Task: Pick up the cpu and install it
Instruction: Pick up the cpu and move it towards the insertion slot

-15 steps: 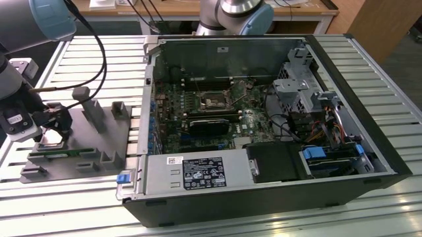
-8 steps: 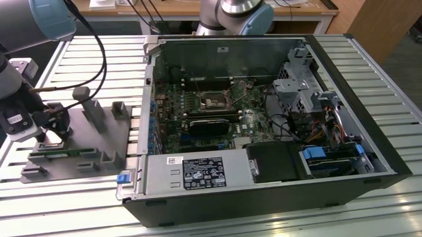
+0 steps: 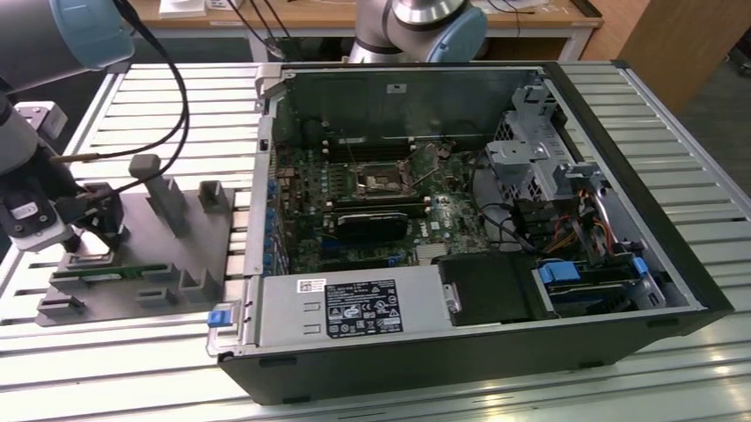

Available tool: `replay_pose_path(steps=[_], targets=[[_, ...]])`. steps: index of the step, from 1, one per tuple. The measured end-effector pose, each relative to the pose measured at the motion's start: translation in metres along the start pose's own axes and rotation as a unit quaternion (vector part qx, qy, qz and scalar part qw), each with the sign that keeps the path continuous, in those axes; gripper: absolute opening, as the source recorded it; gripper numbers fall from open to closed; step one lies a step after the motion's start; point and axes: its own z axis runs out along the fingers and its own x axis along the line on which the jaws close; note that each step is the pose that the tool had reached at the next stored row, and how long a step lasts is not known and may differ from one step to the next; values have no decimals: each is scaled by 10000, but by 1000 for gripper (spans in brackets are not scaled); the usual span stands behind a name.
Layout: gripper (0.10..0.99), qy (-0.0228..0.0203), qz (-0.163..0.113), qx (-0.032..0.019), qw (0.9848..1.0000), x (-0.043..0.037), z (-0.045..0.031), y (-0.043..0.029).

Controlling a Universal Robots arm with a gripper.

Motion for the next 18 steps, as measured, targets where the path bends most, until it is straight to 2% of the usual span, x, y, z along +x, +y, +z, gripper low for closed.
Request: replay_pose_path(steps=[4,9,18], targets=[[533,-1,0,-1,10000,-1,-75,4],[533,-1,0,-1,10000,-2,-221,11],[533,-1,0,-1,10000,-4,-600,28]])
